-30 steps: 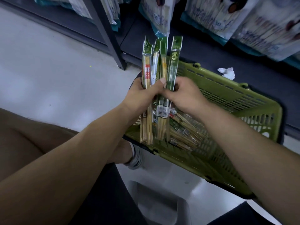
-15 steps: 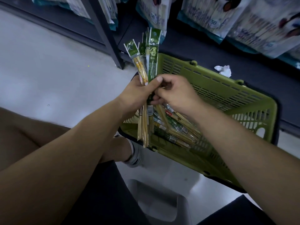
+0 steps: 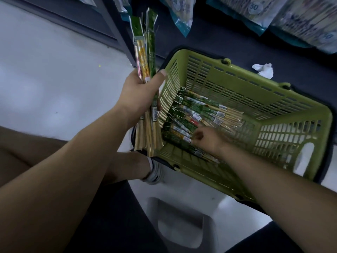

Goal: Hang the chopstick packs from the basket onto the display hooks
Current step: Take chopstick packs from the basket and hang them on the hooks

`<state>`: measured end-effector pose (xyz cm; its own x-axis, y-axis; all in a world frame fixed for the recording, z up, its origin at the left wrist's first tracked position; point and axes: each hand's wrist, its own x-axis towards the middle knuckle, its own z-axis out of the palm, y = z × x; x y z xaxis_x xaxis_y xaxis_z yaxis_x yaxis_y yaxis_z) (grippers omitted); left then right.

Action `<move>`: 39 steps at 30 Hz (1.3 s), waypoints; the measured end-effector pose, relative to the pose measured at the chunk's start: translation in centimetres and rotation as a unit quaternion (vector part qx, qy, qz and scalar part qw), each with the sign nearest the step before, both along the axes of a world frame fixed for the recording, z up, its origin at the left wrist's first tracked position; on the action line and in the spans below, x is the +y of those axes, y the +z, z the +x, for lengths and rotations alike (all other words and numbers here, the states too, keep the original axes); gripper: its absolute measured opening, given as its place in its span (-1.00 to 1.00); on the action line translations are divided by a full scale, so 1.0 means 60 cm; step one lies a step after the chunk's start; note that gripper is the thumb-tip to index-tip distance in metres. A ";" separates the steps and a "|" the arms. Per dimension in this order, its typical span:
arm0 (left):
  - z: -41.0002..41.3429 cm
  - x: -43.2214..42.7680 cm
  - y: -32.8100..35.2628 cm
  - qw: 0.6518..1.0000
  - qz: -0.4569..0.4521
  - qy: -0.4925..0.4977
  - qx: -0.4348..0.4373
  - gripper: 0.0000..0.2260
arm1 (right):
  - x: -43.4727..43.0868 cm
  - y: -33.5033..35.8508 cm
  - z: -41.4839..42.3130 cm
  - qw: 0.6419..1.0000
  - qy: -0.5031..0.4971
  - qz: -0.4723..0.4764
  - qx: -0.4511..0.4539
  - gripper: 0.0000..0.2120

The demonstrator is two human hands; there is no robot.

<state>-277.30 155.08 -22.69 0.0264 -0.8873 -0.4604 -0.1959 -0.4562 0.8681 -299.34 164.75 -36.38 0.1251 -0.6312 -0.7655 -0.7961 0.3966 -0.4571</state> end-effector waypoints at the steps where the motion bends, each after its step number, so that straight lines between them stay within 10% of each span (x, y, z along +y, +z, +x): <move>1: 0.000 0.002 -0.003 1.000 0.005 0.001 0.003 -0.69 | 0.013 -0.010 0.006 0.999 0.029 0.008 0.017 -0.60; 7: 0.002 0.002 -0.015 0.999 0.013 0.007 0.053 -0.71 | 0.040 -0.042 0.027 0.981 0.124 -0.071 0.133 -0.63; 20: 0.003 0.000 -0.022 0.998 0.015 0.009 0.060 -0.69 | 0.047 -0.044 0.008 0.990 0.117 -0.014 0.072 -0.87; 32: -0.027 0.020 0.004 0.998 0.034 0.025 0.055 -0.79 | -0.045 0.111 -0.030 0.964 -0.205 -0.132 -0.106 -0.91; 39: -0.085 0.037 0.067 0.993 -0.005 -0.030 0.118 -0.57 | -0.075 0.307 -0.003 0.930 -0.230 -0.208 -0.198 -0.83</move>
